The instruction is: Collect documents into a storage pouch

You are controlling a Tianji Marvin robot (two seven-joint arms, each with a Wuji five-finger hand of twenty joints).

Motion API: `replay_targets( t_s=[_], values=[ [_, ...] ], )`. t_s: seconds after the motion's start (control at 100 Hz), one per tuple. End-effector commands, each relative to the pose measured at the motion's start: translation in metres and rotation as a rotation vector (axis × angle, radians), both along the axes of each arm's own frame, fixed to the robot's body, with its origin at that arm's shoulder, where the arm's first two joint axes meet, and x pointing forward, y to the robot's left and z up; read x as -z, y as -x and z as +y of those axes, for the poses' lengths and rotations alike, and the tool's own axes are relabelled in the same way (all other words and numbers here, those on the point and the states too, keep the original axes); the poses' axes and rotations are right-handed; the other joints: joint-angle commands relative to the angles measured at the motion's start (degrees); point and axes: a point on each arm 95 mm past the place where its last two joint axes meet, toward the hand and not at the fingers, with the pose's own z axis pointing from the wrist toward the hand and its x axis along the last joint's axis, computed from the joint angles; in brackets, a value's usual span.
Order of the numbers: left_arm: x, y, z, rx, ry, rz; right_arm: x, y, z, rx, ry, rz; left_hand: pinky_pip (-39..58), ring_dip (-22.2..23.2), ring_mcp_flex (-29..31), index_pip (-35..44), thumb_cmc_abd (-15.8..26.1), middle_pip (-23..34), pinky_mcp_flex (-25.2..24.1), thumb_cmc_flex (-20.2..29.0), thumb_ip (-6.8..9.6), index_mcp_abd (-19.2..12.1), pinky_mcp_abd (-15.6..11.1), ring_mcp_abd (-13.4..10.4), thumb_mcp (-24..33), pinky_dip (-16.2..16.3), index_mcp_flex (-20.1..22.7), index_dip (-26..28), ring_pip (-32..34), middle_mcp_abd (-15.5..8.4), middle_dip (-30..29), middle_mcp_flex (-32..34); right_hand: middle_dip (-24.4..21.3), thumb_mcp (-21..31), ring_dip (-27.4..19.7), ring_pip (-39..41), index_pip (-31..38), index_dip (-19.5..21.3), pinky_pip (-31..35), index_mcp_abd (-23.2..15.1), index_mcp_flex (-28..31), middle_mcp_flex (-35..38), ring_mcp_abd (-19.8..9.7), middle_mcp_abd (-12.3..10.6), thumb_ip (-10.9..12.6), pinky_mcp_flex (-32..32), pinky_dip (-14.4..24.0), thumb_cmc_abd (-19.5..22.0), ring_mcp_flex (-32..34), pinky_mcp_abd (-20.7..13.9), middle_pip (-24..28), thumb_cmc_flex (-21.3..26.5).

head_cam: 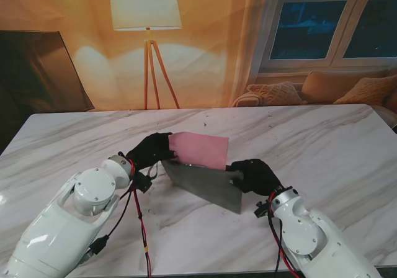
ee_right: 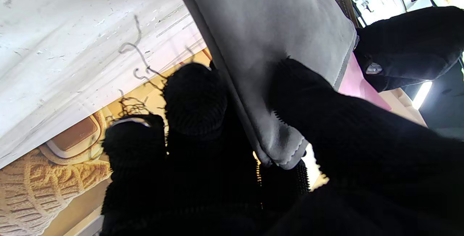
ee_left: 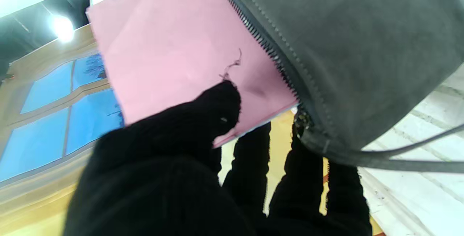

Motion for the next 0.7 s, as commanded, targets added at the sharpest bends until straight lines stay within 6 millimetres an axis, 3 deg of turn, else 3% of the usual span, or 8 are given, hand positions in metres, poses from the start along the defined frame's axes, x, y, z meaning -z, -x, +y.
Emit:
replay_targets(
  t_s=[0.0,0.14,0.24,0.31,0.36,0.51,0.6,0.69],
  values=[
    [-0.007,0.002,0.002,0.014,0.015,-0.017,0.0,0.0,0.002,-0.009,0.004,0.003,0.42,0.15,-1.06,-4.06,0.82,1.15,-0.86,-3.12,3.2,0.29,-0.83,-1.59,2.24,2.28,-2.14,-0.96,-0.21,-0.53,-4.0,-3.27,-0.42,0.69,-0.31,1.28,7.67,0.42,1.62,-3.79,2.69,0.12,-2.21,1.91,2.72,-0.14,0.54,5.55,-0.96,-0.97,0.97,1.28],
    [-0.014,0.002,0.002,0.004,0.041,-0.055,0.0,0.001,0.005,-0.018,0.002,0.006,4.34,1.11,1.11,-8.08,1.08,2.35,-0.32,-5.4,4.01,0.56,-0.09,-0.99,1.72,3.13,-3.19,-2.44,0.95,-0.35,-3.93,-1.97,-0.41,0.78,-0.3,1.3,7.82,0.28,1.62,-3.82,2.7,0.2,-2.22,1.87,2.7,-0.08,0.54,5.47,-0.92,-1.04,1.01,1.19],
    [-0.019,0.0,-0.001,0.002,0.077,-0.06,0.0,0.002,0.005,-0.021,0.002,0.007,6.13,1.7,1.18,-11.65,1.99,4.25,-0.39,-6.77,3.93,1.0,-0.02,-0.36,-0.49,1.5,-3.82,-4.01,1.56,0.63,-2.2,-0.22,-0.41,0.86,-0.3,1.29,7.92,0.17,1.62,-3.94,2.7,0.24,-2.24,1.89,2.67,-0.08,0.54,5.43,-0.91,-1.03,1.03,1.13],
    [-0.021,-0.003,-0.003,0.01,0.089,-0.07,0.0,0.002,0.005,-0.02,0.003,0.008,8.68,0.57,1.8,-12.27,1.67,3.29,-0.15,-5.54,2.49,1.39,-0.52,-1.58,-1.25,0.97,-2.93,-4.08,0.37,0.07,2.65,0.66,-0.4,0.88,-0.3,1.3,7.97,0.14,1.61,-3.98,2.73,0.25,-2.24,1.87,2.66,-0.08,0.53,5.43,-0.9,-1.0,1.05,1.1],
    [-0.023,-0.005,-0.005,0.02,0.092,-0.073,0.0,0.002,0.005,-0.019,0.003,0.009,10.42,-0.56,1.22,-12.21,2.35,2.37,-0.13,-6.25,4.03,1.47,-0.59,-2.25,-0.77,0.17,-2.84,-3.88,-0.99,0.06,-0.86,-1.13,-0.4,0.91,-0.29,1.31,8.0,0.12,1.61,-4.0,2.78,0.26,-2.21,1.84,2.66,-0.09,0.53,5.45,-0.9,-1.0,1.06,1.11],
    [-0.029,-0.011,-0.013,0.038,0.111,-0.084,0.001,0.003,0.006,-0.021,0.002,0.011,15.18,-1.62,0.98,-9.24,1.73,0.4,1.23,-5.97,4.09,3.28,-0.59,-2.8,0.1,-0.59,-2.66,-2.21,-2.41,0.07,-4.08,-7.1,-0.4,0.97,-0.28,1.34,8.07,0.07,1.62,-4.03,2.8,0.31,-2.2,1.9,2.66,-0.03,0.53,5.41,-0.87,-1.06,1.1,1.11],
    [-0.032,-0.014,-0.018,0.037,0.121,-0.09,0.001,0.003,0.007,-0.024,0.001,0.01,22.39,1.86,5.58,-3.53,-0.57,4.4,3.58,-3.54,0.77,3.68,0.88,0.43,-0.36,-0.01,-3.67,2.04,4.03,1.77,-1.35,-6.42,-0.43,0.98,-0.28,1.34,8.11,0.06,1.62,-4.15,2.86,0.3,-2.22,1.84,2.65,-0.03,0.53,5.41,-0.88,-1.06,1.08,1.04],
    [-0.035,-0.015,-0.021,0.038,0.111,-0.104,0.001,0.003,0.007,-0.025,0.0,0.01,28.85,6.76,8.16,-3.0,0.01,8.56,5.09,-4.53,1.58,4.53,1.44,1.92,0.06,-0.77,-5.6,2.09,12.31,2.21,8.77,-5.16,-0.43,1.01,-0.28,1.34,8.12,0.04,1.62,-4.17,2.87,0.33,-2.23,1.89,2.65,0.02,0.52,5.41,-0.85,-1.11,1.09,1.03]
  ],
)
